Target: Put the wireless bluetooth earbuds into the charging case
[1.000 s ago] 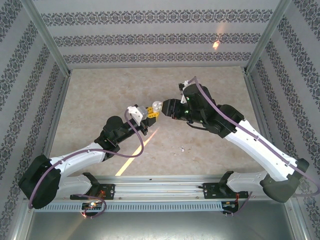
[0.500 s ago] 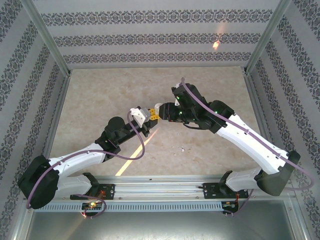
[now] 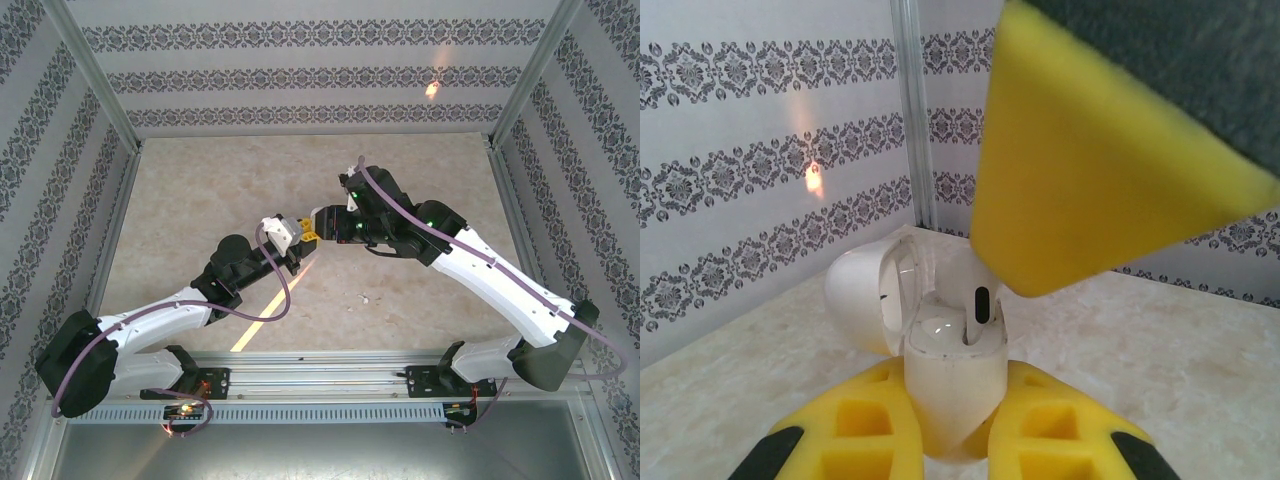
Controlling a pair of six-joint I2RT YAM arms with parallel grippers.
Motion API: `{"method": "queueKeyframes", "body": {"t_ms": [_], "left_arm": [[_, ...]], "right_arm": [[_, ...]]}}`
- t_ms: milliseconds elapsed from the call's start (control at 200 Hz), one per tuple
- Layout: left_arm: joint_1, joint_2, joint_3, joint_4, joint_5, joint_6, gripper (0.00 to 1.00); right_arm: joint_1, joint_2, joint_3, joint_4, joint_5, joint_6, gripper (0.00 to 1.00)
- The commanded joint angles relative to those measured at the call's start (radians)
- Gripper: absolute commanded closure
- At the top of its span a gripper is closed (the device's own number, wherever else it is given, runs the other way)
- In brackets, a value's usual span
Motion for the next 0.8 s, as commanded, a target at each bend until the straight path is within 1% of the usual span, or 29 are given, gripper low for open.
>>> {"method": "queueKeyframes", "body": {"t_ms": [0, 210, 614, 799], "left_arm": [[-0.020, -0.021, 0.011, 0.002, -0.004, 0.000, 1.00], [-0.021, -0.023, 0.013, -0.008, 0.004, -0.002, 1.00], [-0.022, -0.032, 0.023, -0.031, 0.013, -0.003, 1.00], [-0.023, -0.045, 0.023, -0.051, 0.013, 0.000, 1.00]], "right_arm": [[-0.007, 0.010, 0.003, 0.033, -0.031, -0.038, 0.56], [-0.025, 0.008, -0.001, 0.047, -0.050, -0.055, 0.56], [-0.049, 0.032, 0.020, 0.067, -0.148, -0.095, 0.55], [-0.048, 0.040, 0.025, 0.077, -0.172, -0.097, 0.55]]}}
